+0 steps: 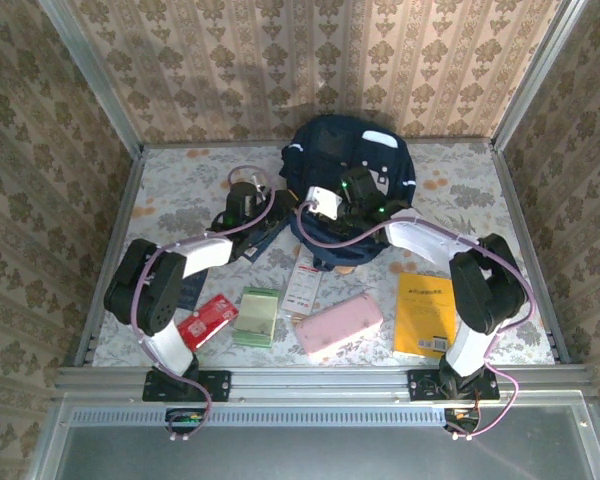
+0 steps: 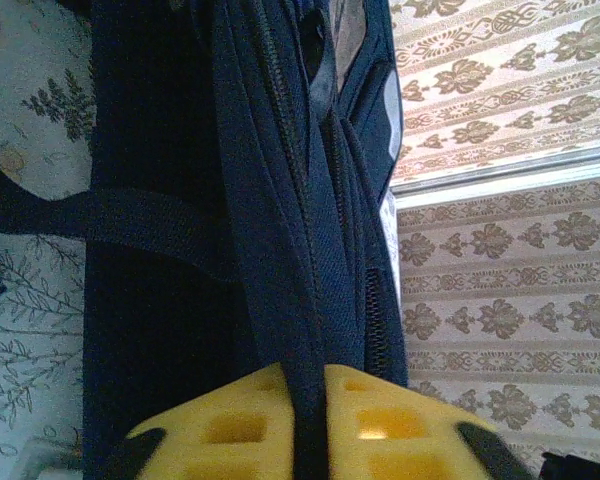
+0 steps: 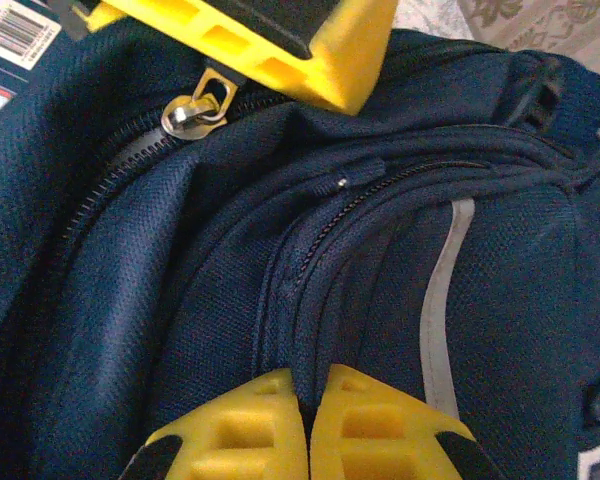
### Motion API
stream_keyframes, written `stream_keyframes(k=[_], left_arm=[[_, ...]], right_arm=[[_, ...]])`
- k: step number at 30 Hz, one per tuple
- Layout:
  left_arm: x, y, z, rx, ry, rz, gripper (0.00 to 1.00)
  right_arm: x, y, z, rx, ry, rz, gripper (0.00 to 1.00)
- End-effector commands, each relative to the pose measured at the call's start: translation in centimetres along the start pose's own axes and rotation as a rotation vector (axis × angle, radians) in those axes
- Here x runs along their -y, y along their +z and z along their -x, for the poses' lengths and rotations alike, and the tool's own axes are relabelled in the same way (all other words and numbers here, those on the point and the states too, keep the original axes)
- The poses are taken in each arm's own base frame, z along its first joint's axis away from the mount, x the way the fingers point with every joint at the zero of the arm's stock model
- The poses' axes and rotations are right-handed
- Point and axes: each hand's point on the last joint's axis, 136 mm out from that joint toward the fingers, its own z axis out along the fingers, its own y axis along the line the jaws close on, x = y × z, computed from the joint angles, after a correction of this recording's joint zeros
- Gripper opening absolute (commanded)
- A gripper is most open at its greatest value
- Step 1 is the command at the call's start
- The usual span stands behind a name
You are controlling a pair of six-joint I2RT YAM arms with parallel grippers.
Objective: Pack the student bag
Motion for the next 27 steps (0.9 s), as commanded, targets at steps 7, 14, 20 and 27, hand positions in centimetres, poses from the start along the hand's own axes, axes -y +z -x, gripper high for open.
stream_keyframes(k=[7, 14, 20, 27], left_arm=[[6.4, -6.2, -0.8, -0.199, 0.429, 0.009, 0.58], [6.0, -8.9, 0.2, -0.286, 0.627, 0.083, 0.55], [3.8, -7.7, -1.0, -0.423, 0.667, 0.080, 0.53], [3.9, -4.7, -4.7, -0.570, 0.556, -0.118, 0.58]], right_arm=[[2.7, -6.1, 2.2, 0.229, -0.011, 0.008, 0.00], [1.3, -7.8, 3.0, 0.300, -0.016, 0.136, 0.00], [1.4, -9.7, 3.6, 0.375, 0.029, 0.190, 0.00], [2.1, -10.3, 4.0, 0.406, 0.050, 0.182, 0.00]])
